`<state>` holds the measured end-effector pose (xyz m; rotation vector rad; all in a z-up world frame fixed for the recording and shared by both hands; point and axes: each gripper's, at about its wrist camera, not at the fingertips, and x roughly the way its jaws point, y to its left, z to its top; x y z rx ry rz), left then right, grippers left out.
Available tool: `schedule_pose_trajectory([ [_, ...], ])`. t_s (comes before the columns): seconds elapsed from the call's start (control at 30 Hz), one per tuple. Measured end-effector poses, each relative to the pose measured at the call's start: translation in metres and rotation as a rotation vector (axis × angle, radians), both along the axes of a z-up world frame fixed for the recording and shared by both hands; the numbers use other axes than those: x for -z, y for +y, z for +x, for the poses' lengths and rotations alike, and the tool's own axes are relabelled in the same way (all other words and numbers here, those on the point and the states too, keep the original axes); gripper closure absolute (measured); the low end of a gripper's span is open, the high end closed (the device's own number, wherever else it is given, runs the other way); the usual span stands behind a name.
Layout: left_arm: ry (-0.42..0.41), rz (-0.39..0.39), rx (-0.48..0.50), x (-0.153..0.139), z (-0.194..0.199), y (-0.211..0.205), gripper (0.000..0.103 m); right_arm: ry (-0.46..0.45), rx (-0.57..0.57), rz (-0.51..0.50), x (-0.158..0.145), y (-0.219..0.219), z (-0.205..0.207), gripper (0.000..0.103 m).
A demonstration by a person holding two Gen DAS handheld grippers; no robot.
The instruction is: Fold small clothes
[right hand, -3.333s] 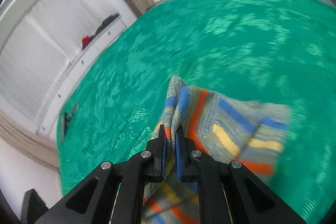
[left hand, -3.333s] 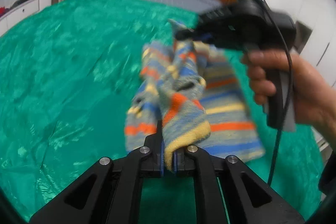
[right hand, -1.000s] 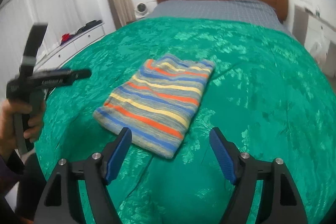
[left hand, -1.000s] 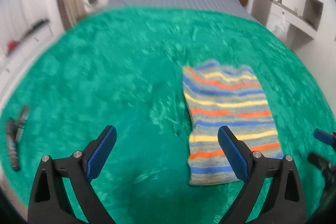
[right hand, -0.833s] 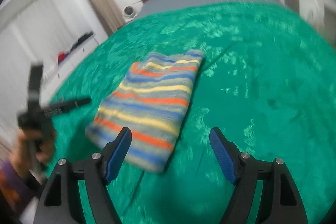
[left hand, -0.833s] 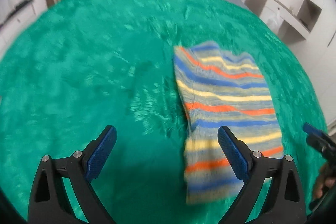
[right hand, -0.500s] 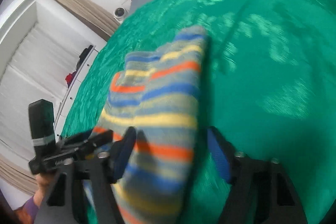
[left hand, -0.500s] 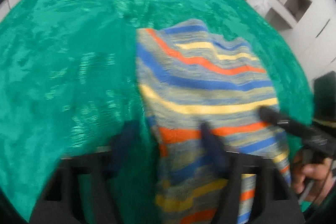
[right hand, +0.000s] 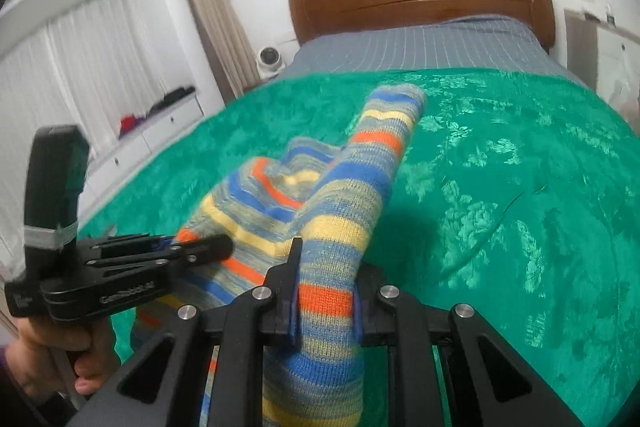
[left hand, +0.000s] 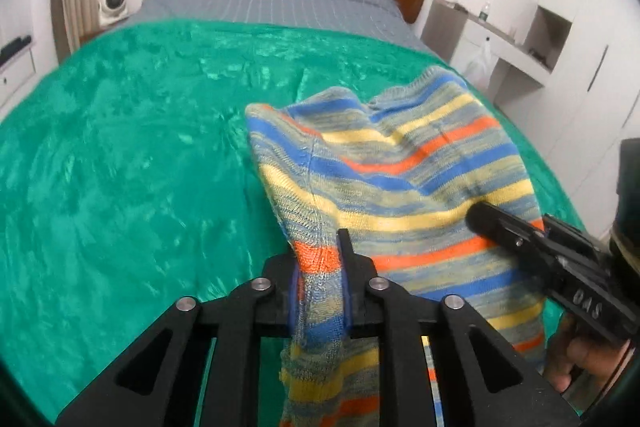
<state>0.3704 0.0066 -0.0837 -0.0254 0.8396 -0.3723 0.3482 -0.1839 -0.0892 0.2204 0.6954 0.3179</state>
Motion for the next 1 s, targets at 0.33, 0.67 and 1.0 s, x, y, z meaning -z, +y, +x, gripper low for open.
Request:
schedule_pose_trajectory([
  [0.33, -0.133, 0.317, -0.151, 0.026, -0.105, 0.018, 0.005, 0.188, 0.133, -0.343, 0.038, -0.049, -0.069, 0.011],
  [0.67, -0.31, 0.307, -0.18, -0.05, -0.221, 0.004, 0.0, 0.15, 0.21, -0.413, -0.036, -0.041, -0.21, 0.005],
  [1.0, -0.195, 0.239, -0.108, -0.07, -0.289, -0.016, 0.0, 0.109, 0.206, -0.391, -0.07, -0.028, -0.268, 0.0],
])
